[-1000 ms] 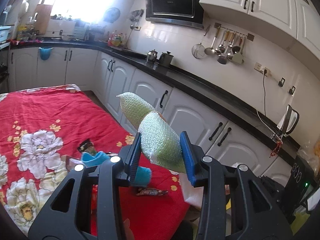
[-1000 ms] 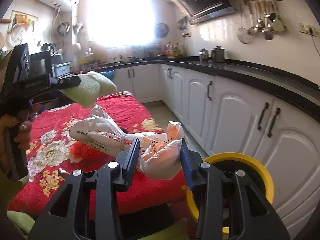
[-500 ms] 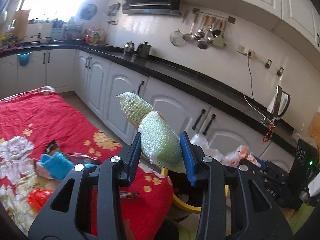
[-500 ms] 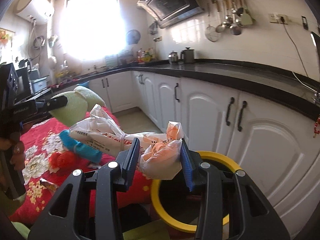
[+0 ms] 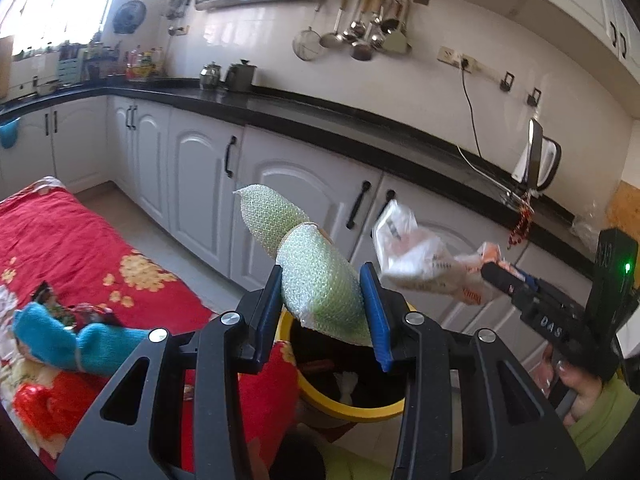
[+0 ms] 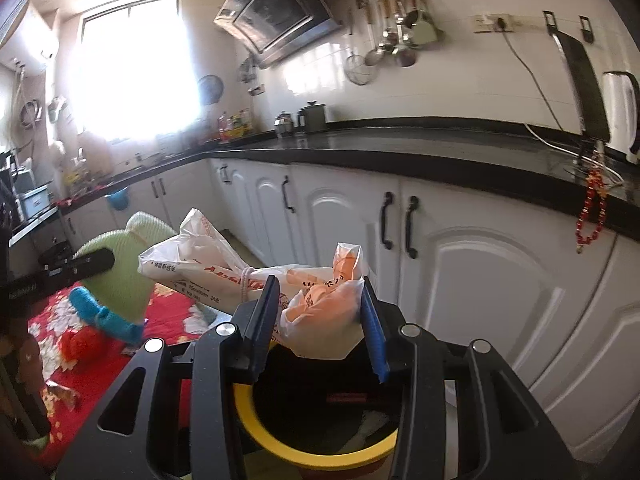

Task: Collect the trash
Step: 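Carry the green sponge and plastic bag to the yellow bin and release both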

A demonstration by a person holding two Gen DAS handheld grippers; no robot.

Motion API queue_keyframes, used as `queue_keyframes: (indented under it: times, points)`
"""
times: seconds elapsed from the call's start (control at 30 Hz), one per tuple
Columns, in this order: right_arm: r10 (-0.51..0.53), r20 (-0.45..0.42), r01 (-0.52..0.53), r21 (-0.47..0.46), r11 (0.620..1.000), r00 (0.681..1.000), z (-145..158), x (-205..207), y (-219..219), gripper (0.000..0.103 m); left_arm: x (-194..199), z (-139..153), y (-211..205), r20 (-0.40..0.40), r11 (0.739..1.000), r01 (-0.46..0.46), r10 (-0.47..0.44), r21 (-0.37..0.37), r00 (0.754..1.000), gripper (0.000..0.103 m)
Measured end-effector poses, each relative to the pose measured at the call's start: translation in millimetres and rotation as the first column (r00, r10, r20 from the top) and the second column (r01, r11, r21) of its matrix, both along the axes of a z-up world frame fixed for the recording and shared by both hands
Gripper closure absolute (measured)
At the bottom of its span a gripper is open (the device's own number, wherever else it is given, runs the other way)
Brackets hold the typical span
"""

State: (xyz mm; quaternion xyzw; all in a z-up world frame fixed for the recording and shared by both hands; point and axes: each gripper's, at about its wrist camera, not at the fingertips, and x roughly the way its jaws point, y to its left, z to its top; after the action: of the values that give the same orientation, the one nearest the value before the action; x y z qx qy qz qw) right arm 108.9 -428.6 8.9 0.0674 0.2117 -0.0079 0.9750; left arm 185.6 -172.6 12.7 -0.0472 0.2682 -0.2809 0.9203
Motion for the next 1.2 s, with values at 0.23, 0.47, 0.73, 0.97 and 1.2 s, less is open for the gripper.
queue_keyframes:
  times: [0.23,0.47,0.73,0.97,1.2]
  points:
    - [-0.058,-0.032,0.058,-0.005,0.998,0.998,-10.0,6.6,-18.9,0.065,2.0,-17.9,-31.4,-0.02,0.997,0.068,-0.068,0.033,0.997,0.072]
    - [-0.097,-0.092,0.092,-0.057,0.994,0.991,-30.5,15.8,-24.1,0.065,10.9,-34.5,-52.3,-0.051,0.994,0.099,-0.096,0.042,0.994,0.072]
    - [-0.132,-0.206,0.109,-0.12,0.987,0.969,-70.5,33.1,-25.7,0.064,33.7,-47.0,-71.1,-0.073,0.993,0.102,-0.098,0.06,0.993,0.072]
    - [-0.163,-0.279,0.104,-0.213,0.971,0.946,-101.0,45.6,-20.5,0.063,56.0,-77.2,-87.7,-0.153,0.99,0.123,-0.112,0.066,0.982,0.071]
    - [-0.141,-0.304,0.099,-0.148,0.984,0.942,-111.9,50.8,-25.4,0.053,65.8,-94.5,-91.9,-0.2,0.99,0.127,-0.112,0.061,0.973,0.067]
